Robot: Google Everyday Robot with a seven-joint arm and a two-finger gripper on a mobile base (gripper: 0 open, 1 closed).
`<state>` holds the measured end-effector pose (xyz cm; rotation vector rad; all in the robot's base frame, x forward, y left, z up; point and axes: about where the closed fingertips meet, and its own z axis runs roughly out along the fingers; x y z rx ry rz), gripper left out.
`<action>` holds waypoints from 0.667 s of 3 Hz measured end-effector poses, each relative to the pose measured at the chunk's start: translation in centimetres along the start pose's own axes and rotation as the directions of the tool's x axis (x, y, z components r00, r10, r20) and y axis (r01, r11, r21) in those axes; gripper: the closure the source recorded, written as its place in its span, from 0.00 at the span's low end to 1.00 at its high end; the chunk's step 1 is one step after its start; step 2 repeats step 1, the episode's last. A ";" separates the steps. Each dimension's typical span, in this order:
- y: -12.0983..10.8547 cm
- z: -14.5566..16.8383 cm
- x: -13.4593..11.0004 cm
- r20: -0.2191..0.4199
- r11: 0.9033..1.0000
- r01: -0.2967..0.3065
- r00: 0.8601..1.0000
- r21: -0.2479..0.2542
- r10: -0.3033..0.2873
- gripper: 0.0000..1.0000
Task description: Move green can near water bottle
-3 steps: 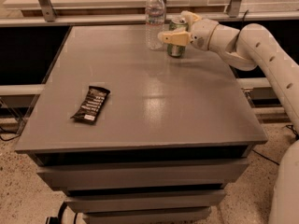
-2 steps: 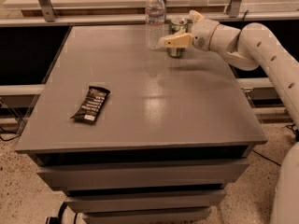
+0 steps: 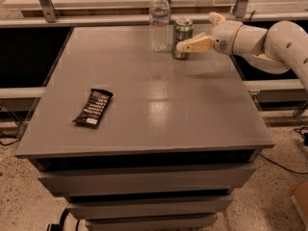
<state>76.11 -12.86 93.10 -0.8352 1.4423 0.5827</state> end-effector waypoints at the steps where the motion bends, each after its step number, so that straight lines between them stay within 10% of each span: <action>1: 0.1 -0.2 0.0 -0.003 1.000 0.001 1.000 0.001 -0.001 0.00; 2: 0.1 -0.2 0.0 -0.003 1.000 0.001 1.000 0.001 -0.001 0.00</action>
Offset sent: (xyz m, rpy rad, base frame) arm 0.0000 0.0000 0.0000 0.0000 0.0000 0.0000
